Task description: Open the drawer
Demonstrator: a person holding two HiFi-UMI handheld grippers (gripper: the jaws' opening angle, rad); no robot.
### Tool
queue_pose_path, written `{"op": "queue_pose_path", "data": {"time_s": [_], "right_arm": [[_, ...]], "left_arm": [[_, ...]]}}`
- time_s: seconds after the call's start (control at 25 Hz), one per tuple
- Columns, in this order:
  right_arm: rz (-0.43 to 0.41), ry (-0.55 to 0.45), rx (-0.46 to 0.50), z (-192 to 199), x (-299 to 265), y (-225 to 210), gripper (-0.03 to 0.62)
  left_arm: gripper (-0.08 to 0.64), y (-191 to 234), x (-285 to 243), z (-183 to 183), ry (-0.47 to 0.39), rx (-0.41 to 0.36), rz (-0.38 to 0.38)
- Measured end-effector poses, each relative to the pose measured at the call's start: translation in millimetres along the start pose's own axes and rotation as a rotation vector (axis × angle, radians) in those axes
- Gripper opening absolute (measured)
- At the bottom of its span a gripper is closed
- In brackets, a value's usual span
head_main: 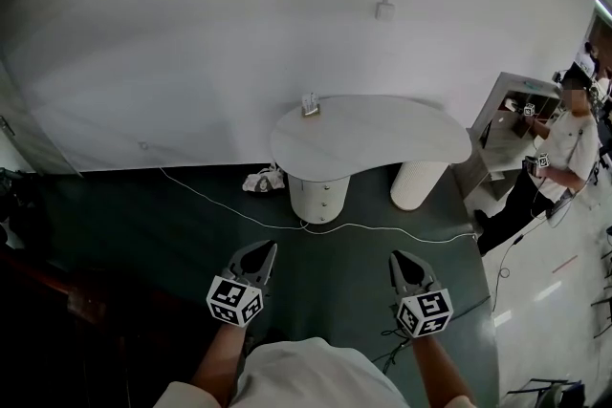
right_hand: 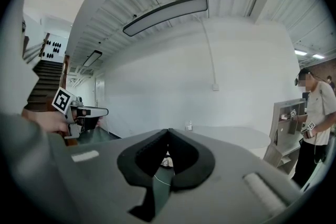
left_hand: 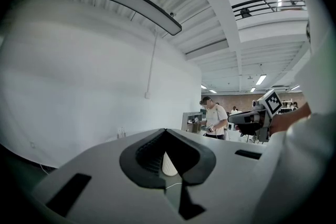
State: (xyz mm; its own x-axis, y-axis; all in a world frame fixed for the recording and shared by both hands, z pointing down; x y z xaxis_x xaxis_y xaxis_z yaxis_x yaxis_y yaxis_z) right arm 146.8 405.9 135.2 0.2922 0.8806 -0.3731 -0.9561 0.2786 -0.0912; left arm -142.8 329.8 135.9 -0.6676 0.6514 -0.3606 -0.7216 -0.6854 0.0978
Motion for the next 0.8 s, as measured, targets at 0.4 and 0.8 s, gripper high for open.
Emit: {"op": "queue_pose_path", "data": {"time_s": [0.4,0.8], "right_arm": [[-0.016,0.033,-0.028,21,2,-18,0.011],[-0.007,0.068,-0.042,20,-35,-33,0.011]], "left_arm": [[0.006,-16,-12,15,0.036,0.027,-0.005],[0.006,8,-53,9,0.057,0.035,0.024]]}}
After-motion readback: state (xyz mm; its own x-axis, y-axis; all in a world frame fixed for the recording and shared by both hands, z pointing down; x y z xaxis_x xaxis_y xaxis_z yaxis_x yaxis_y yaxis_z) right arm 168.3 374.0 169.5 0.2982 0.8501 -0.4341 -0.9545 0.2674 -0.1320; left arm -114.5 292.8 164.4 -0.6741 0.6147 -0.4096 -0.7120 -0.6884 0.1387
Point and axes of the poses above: the fingertips, and each gripper's own axes: x backward along the fingers, y to its left, z out of its underside, the point moved 3 cm from there along x, backward along the fingers, and after that the axes turned 12 degrees about y, right-handed, at the moved point
